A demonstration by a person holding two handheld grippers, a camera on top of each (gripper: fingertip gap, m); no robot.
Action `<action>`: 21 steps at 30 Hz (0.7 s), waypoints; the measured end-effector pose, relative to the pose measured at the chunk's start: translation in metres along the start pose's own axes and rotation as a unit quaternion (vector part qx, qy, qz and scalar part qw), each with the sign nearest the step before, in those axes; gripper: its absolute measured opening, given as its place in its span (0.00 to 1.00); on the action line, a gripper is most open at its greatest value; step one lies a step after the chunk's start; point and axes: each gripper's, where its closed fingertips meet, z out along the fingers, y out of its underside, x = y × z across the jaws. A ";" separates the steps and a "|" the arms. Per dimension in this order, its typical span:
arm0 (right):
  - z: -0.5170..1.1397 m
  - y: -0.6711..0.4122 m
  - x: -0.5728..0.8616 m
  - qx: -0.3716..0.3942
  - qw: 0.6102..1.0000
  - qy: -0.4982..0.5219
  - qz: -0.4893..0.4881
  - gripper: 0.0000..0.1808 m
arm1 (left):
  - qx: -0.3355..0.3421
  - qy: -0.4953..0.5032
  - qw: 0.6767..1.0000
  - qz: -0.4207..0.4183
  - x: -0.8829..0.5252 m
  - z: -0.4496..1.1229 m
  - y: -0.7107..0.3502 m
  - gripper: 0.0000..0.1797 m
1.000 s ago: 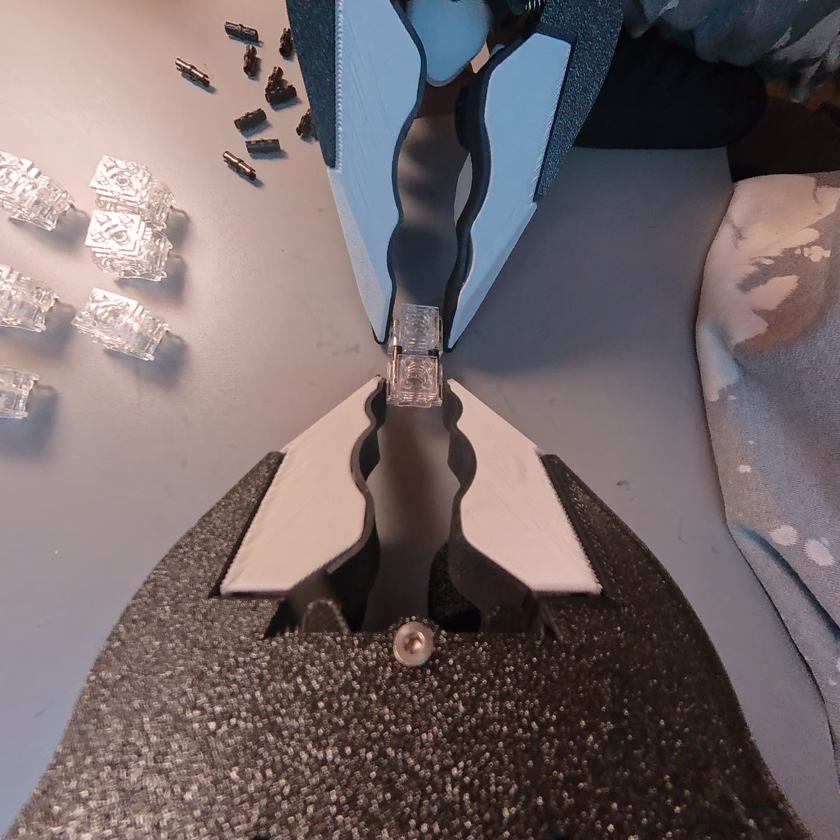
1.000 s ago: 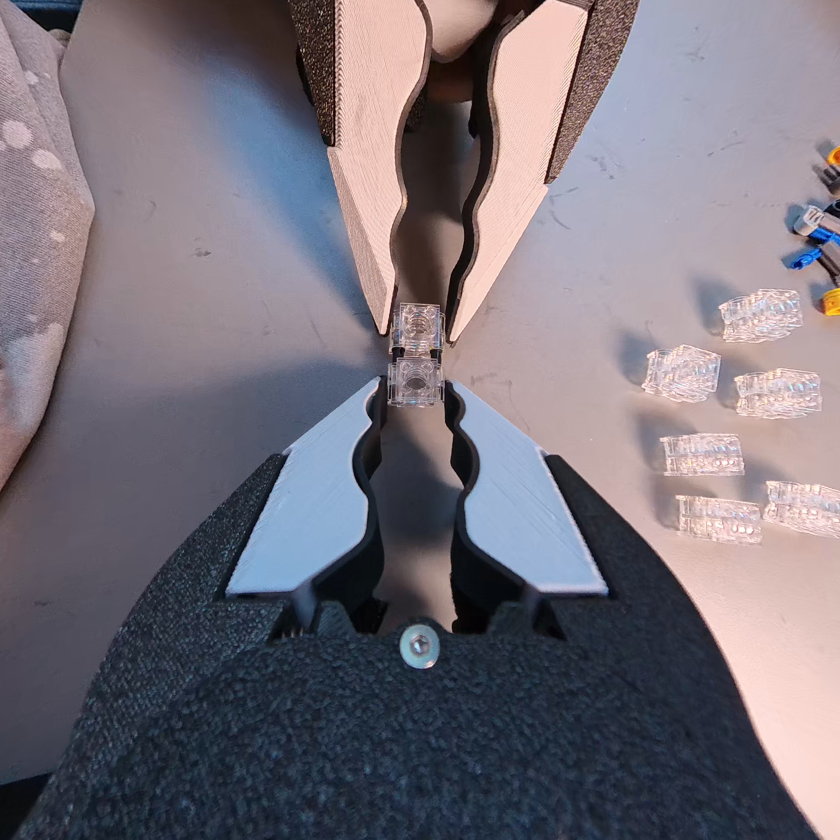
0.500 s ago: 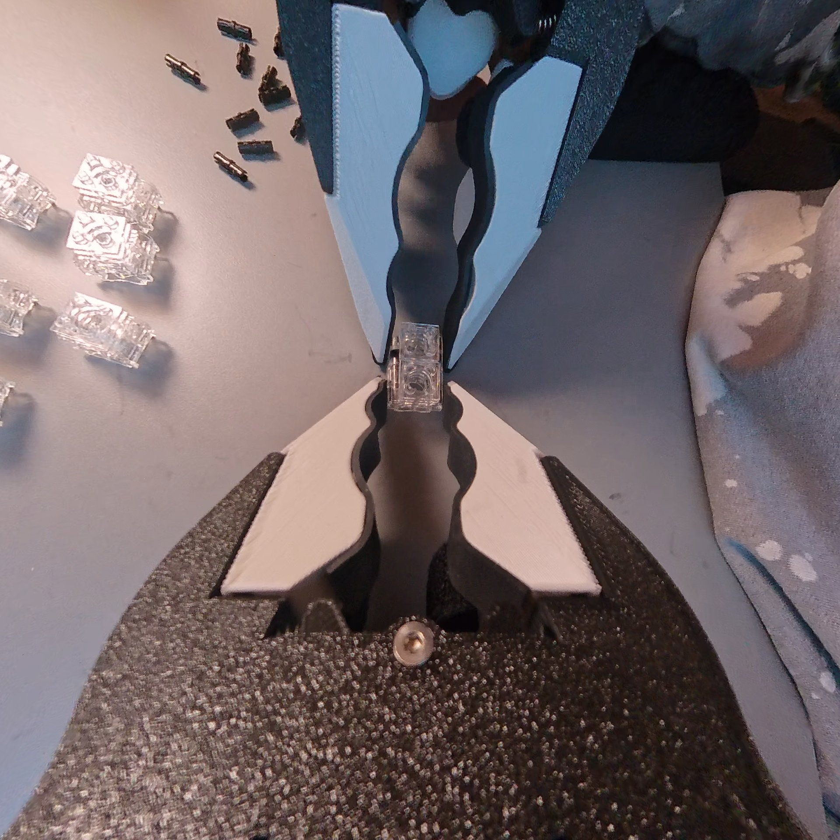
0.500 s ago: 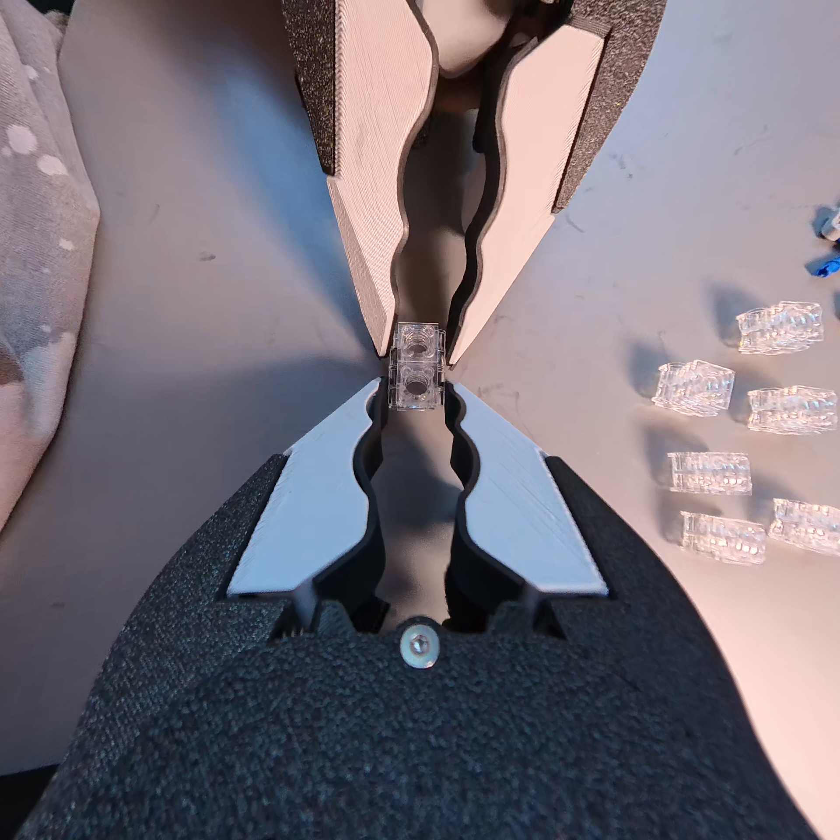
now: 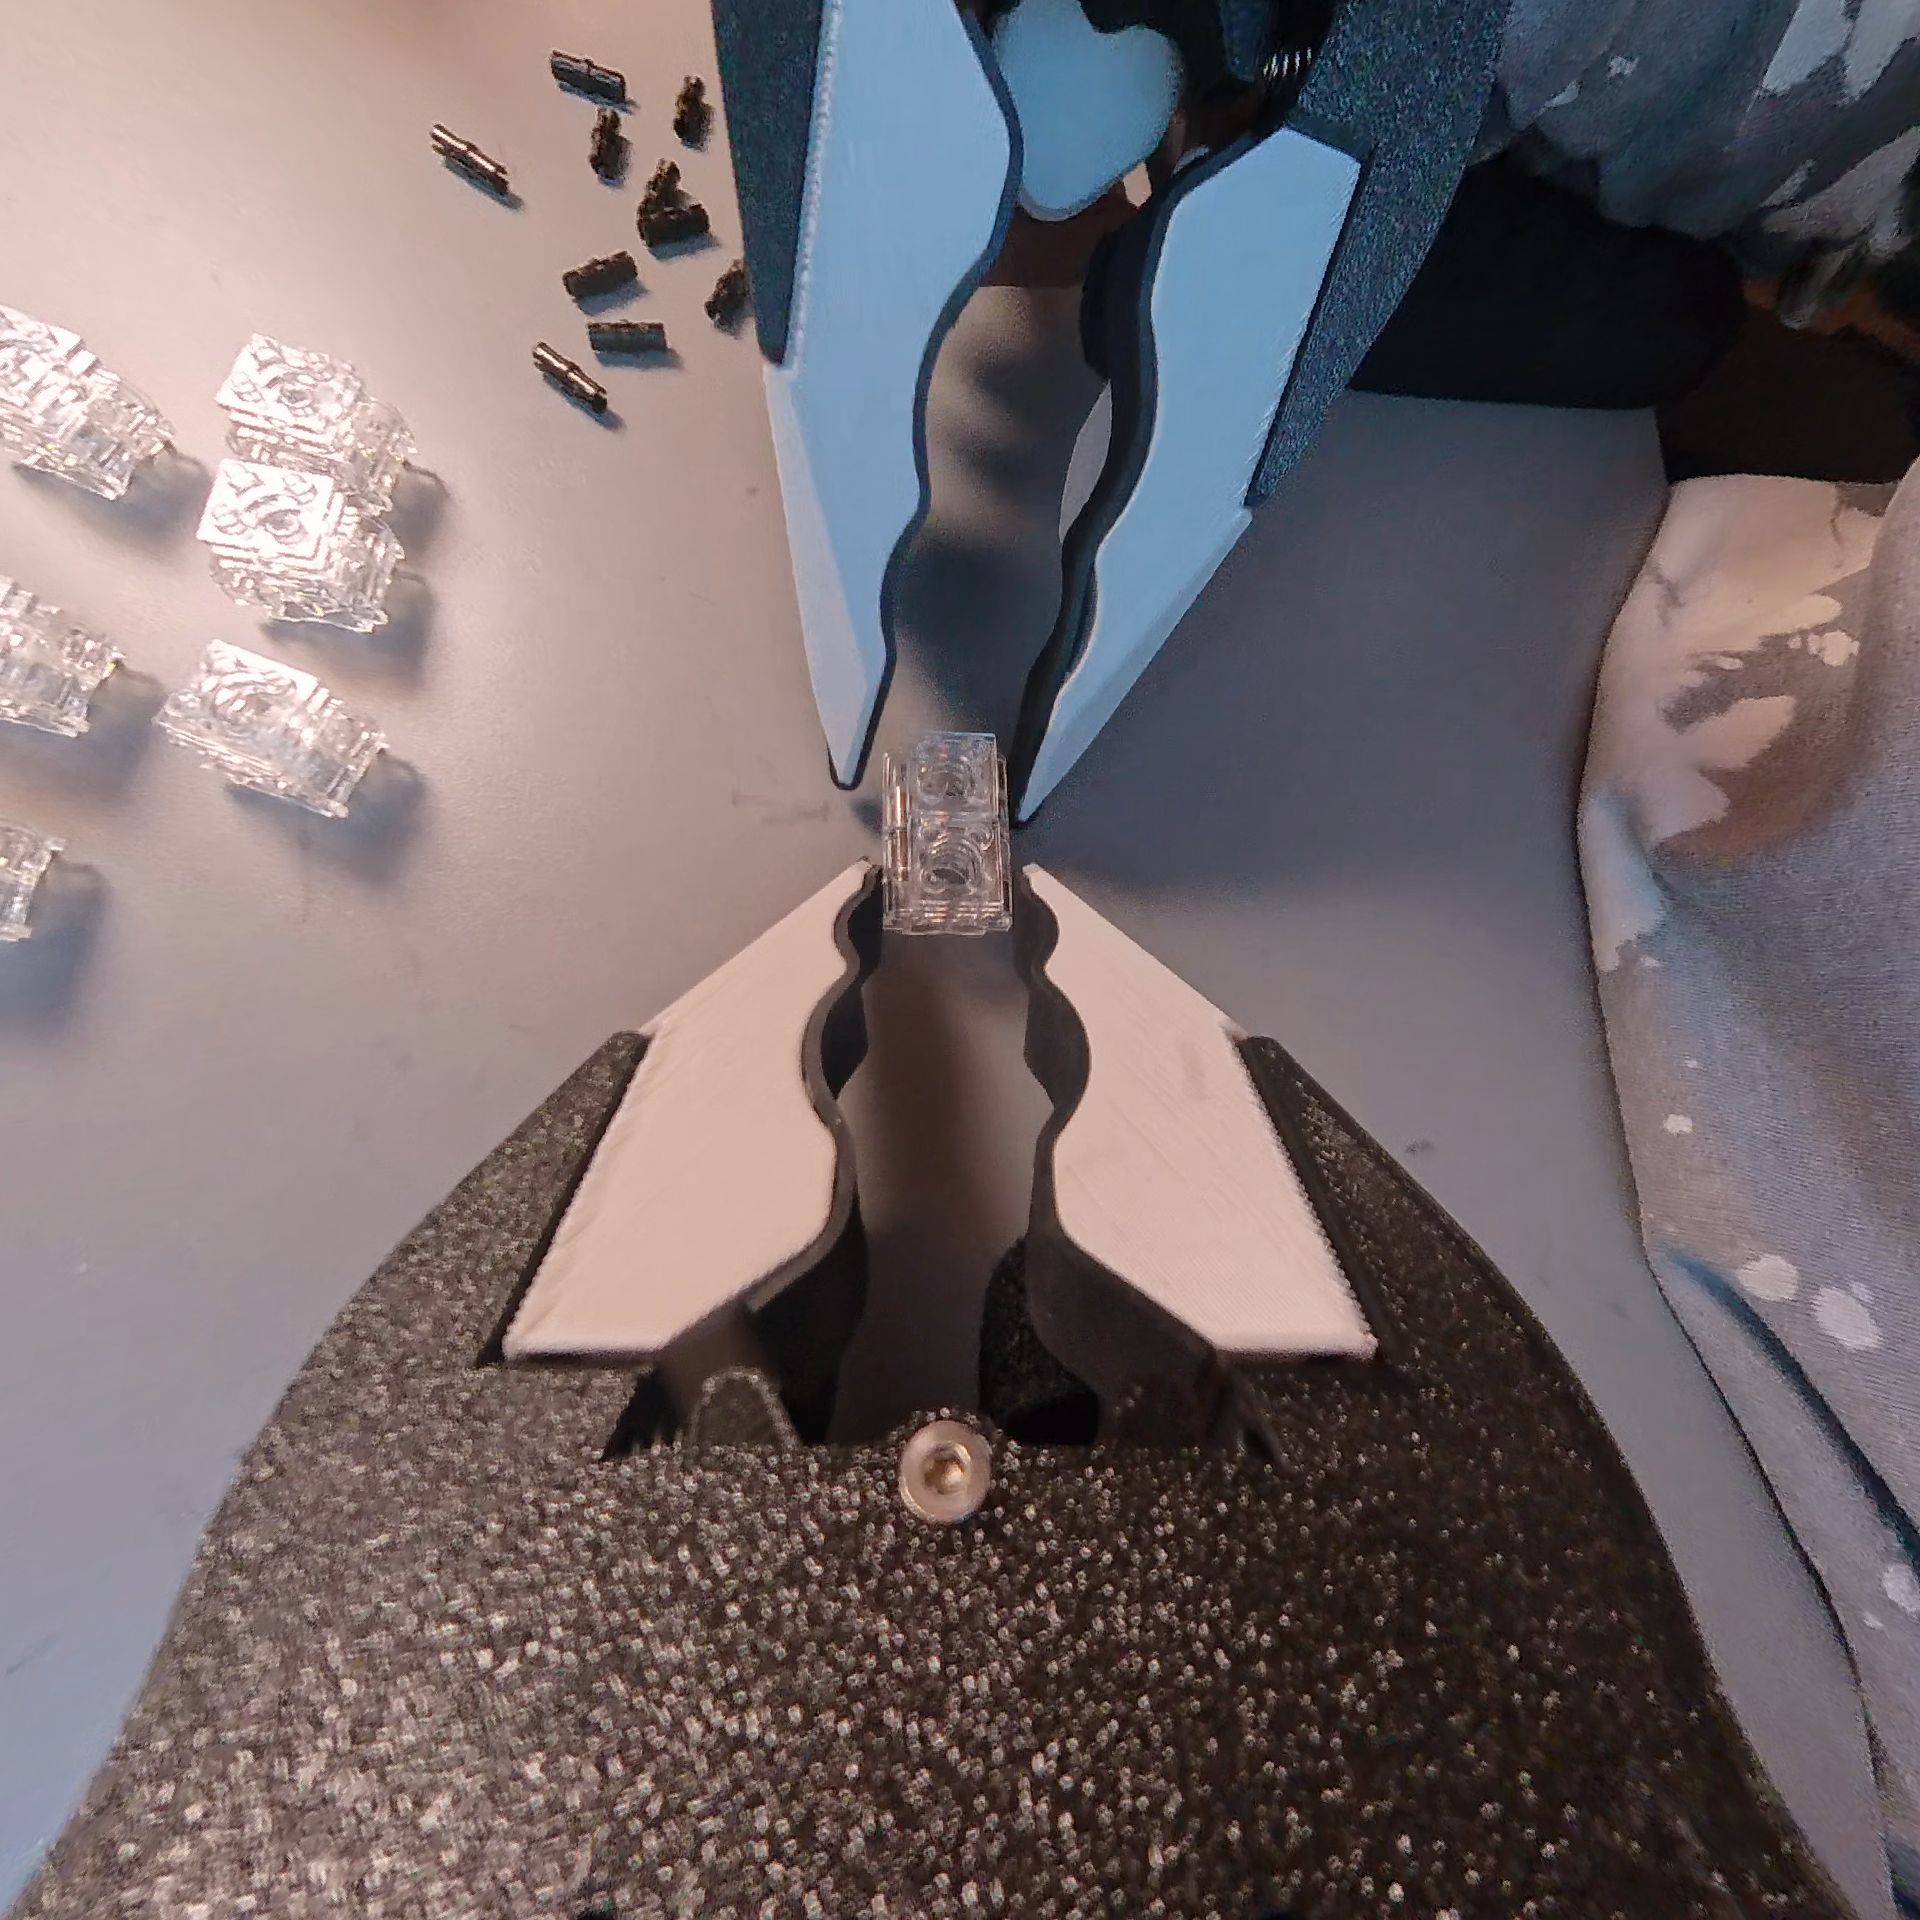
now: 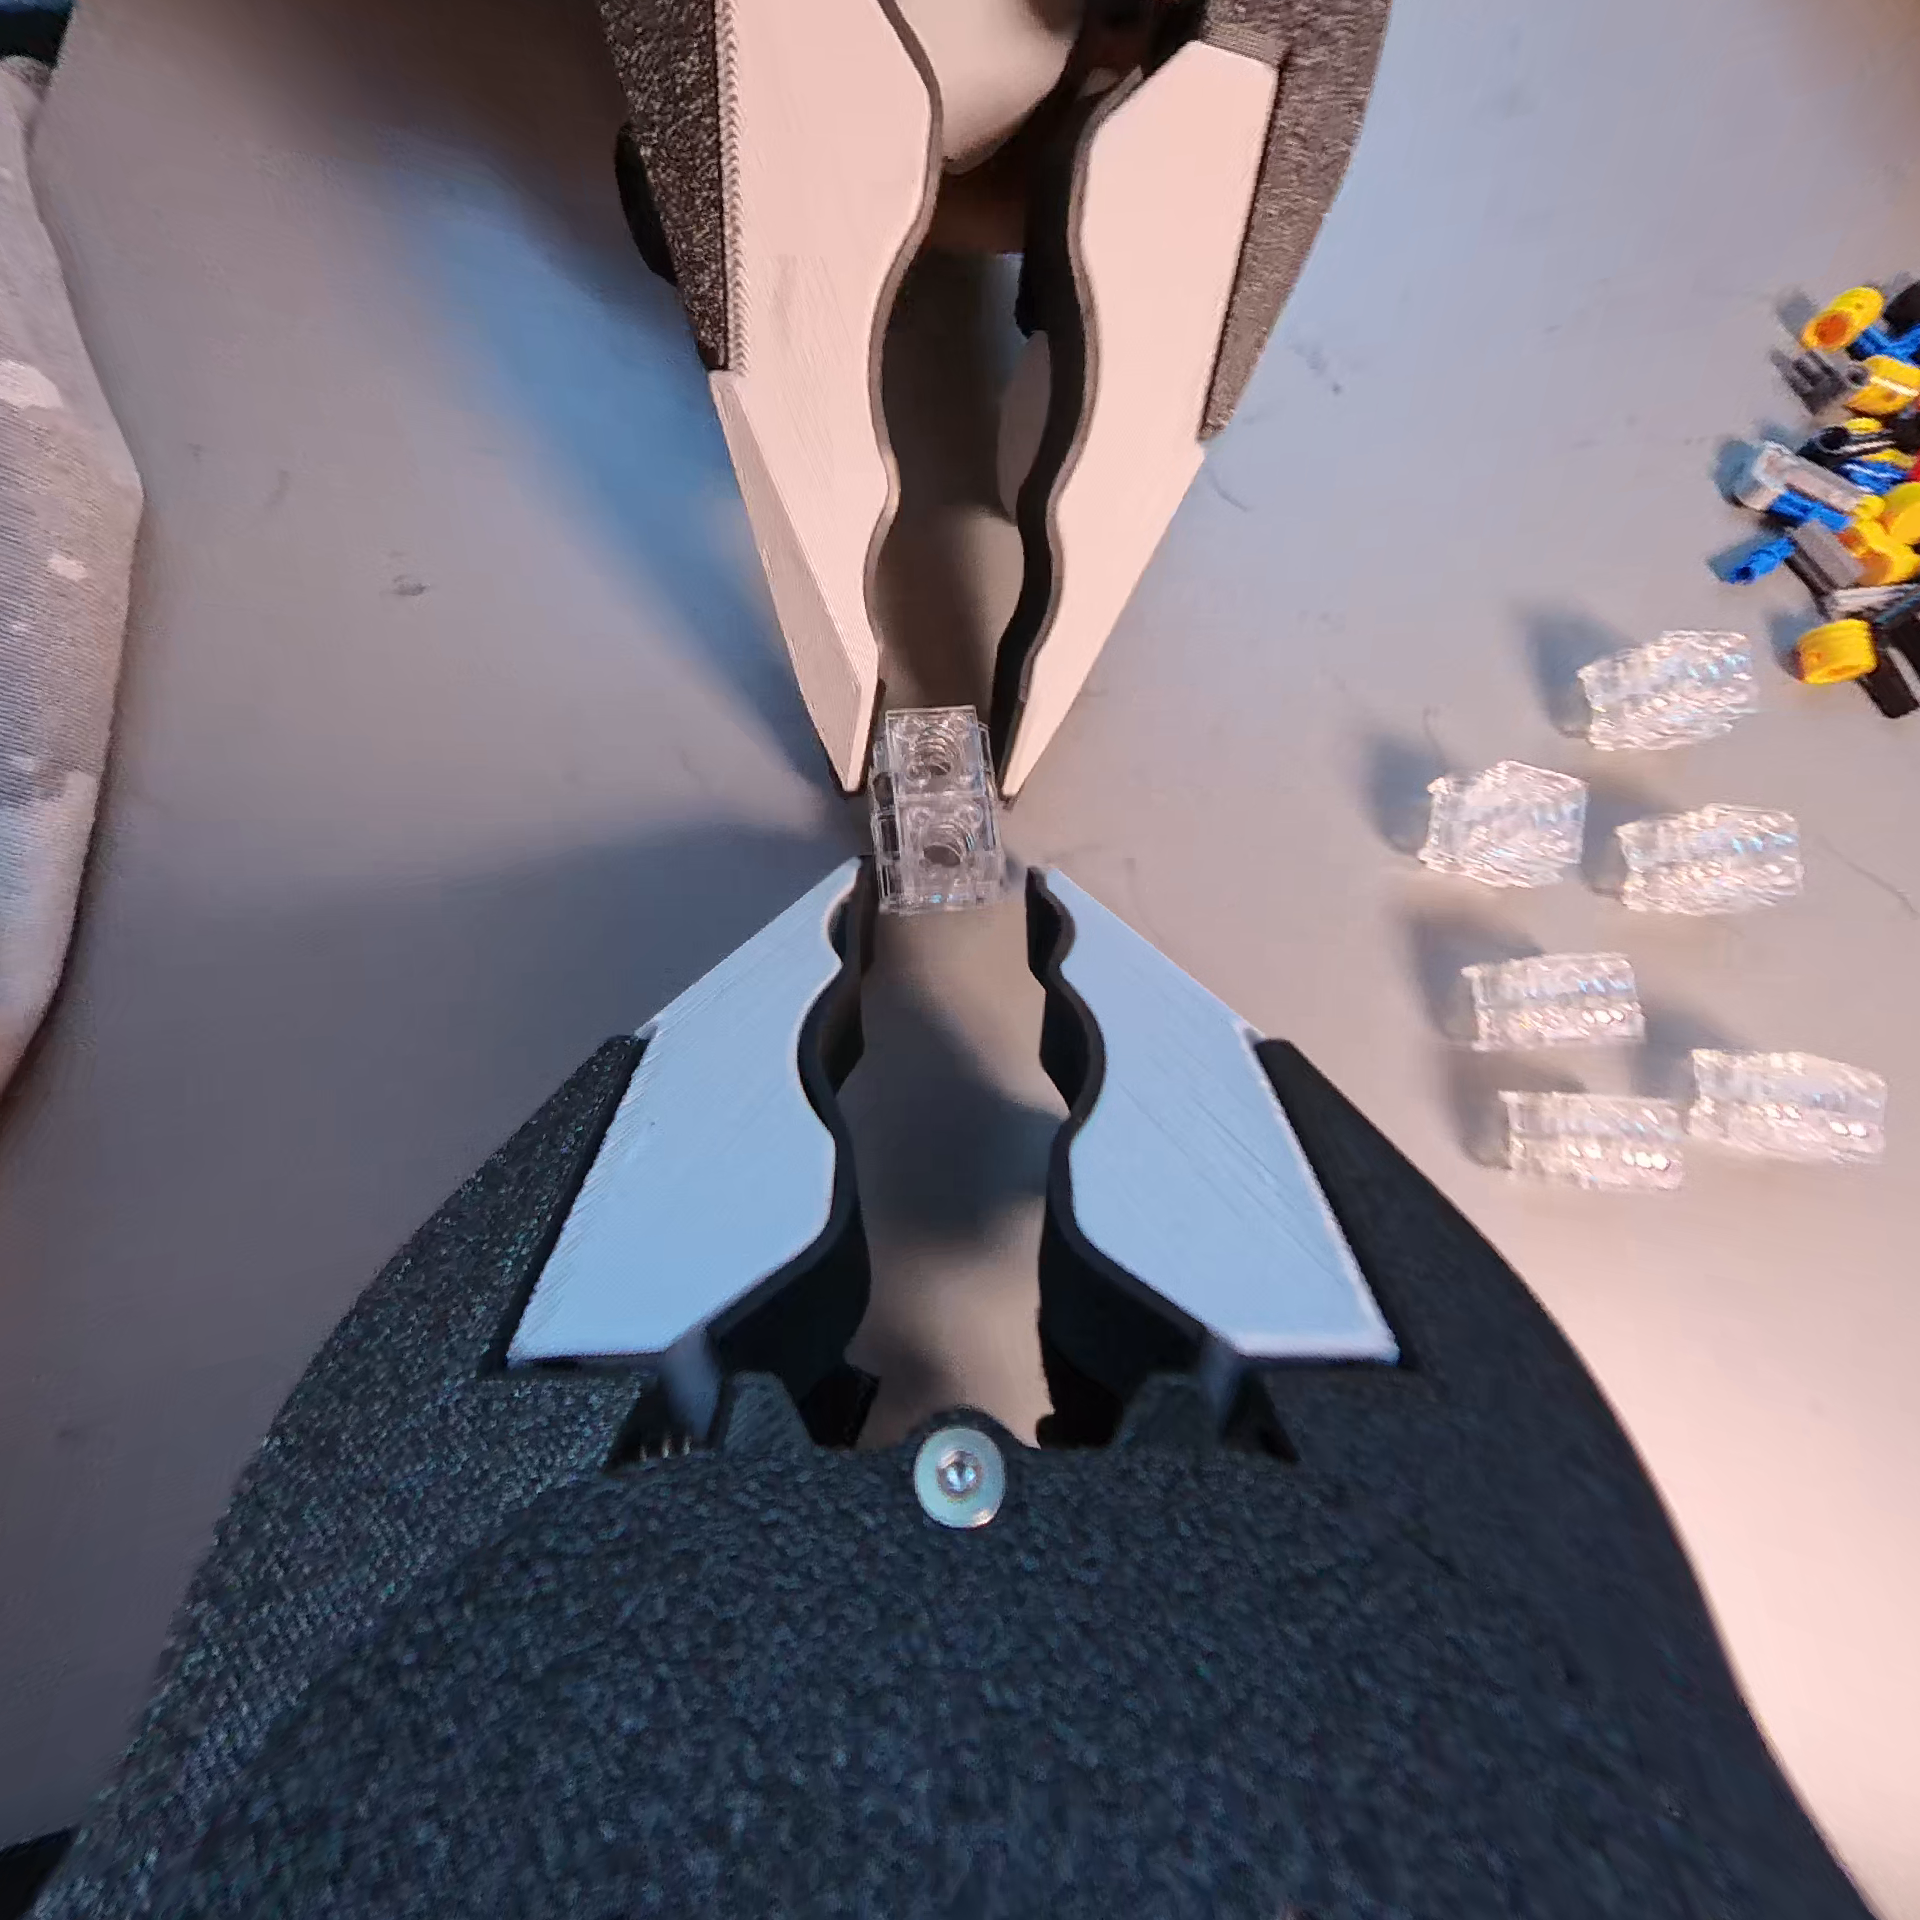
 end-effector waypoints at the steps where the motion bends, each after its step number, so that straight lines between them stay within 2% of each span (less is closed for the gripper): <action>1: -0.002 0.000 0.002 0.004 1.000 0.004 0.005 0.15 | 0.003 -0.005 1.000 0.000 -0.002 0.000 0.000 0.12; 6: -0.008 0.006 0.014 0.004 0.999 0.034 0.015 0.12 | 0.008 -0.026 1.000 -0.016 -0.011 -0.002 0.000 0.13; 9: -0.010 0.008 0.021 0.005 0.998 0.056 0.015 0.12 | 0.006 -0.016 1.000 -0.013 -0.007 -0.003 0.001 0.17; 13: -0.012 0.009 0.019 0.006 0.999 0.051 0.016 0.12 | 0.002 -0.012 1.000 -0.010 -0.007 -0.004 0.002 0.18; 21: -0.006 0.003 0.010 0.005 0.999 0.040 0.009 0.14 | 0.000 -0.035 0.999 0.004 -0.013 -0.004 0.003 0.11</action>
